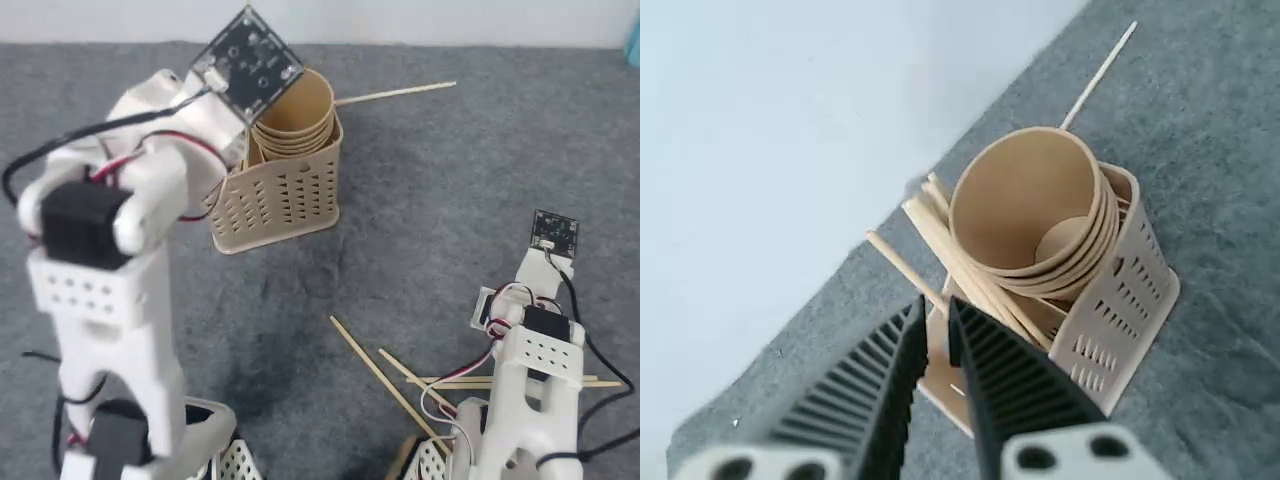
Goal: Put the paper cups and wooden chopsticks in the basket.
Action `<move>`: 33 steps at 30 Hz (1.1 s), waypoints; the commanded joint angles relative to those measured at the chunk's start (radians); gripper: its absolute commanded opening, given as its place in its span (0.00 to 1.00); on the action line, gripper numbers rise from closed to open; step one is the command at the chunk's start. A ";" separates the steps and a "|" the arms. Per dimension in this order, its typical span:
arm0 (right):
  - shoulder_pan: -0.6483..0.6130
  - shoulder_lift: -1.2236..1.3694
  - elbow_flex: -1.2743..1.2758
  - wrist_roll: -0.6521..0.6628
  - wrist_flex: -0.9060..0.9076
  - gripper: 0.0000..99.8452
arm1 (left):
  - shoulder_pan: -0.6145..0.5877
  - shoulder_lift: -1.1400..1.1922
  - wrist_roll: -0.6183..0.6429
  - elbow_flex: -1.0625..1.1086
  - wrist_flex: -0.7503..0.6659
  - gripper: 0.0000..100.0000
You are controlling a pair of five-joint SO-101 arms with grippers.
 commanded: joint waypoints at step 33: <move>0.016 -0.018 -0.215 -0.075 0.191 0.20 | -0.649 -0.858 0.637 1.311 -0.637 0.04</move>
